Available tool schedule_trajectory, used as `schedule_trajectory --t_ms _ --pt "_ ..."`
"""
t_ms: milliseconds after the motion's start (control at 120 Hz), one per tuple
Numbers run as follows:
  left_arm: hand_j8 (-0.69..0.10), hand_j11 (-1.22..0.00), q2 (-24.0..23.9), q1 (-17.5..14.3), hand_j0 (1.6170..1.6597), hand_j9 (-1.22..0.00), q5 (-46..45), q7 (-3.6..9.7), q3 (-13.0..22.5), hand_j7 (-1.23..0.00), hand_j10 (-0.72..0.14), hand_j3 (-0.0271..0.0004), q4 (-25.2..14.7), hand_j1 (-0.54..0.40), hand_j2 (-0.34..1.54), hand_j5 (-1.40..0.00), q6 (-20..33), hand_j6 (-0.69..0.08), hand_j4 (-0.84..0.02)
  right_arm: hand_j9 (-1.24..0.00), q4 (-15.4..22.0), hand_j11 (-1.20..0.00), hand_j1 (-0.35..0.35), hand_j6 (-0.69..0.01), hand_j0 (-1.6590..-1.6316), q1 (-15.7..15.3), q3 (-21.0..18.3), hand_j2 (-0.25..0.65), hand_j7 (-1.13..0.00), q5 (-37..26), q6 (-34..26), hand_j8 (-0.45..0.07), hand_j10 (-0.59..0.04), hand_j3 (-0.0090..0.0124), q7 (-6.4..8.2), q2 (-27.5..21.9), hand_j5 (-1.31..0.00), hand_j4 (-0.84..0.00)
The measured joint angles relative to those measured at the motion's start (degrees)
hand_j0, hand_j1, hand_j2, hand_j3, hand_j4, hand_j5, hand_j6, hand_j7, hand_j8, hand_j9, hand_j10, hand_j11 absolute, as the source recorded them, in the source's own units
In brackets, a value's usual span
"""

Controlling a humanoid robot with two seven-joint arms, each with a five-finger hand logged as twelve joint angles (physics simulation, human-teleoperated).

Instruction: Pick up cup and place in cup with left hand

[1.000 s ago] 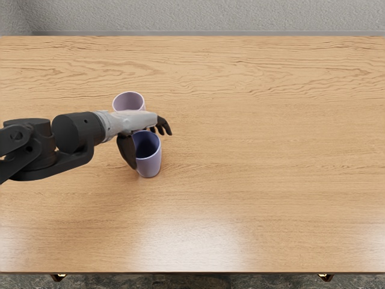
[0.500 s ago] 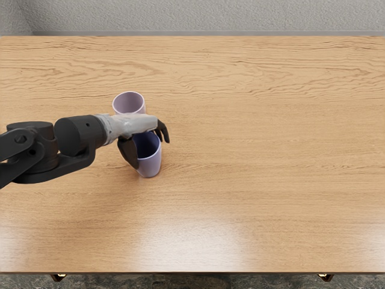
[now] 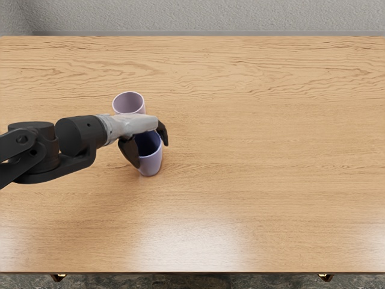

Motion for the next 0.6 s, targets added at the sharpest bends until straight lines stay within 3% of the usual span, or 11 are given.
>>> schedule_trajectory --t_ms 175,600 --pt "-0.256 -0.63 0.0 -0.2 1.6553 -0.61 -0.1 0.01 0.0 -0.63 -0.352 0.0 0.1 -0.135 0.11 -0.62 0.6 -0.321 -0.474 0.0 0.0 0.0 -0.349 0.0 -1.6581 0.0 0.0 0.0 0.0 0.0 0.0 0.0 0.0 0.0 0.0 0.0 0.0 0.0" --pt "-0.306 -0.63 0.7 -5.8 1.6546 -0.63 -0.2 0.01 -0.4 -0.64 -0.407 0.0 0.1 -0.07 0.06 -0.64 1.0 -0.374 -0.462 0.0 0.0 0.0 -0.349 0.0 -1.6581 0.0 0.0 0.0 0.0 0.0 0.0 0.0 0.0 0.0 0.0 0.0 0.0 0.0"
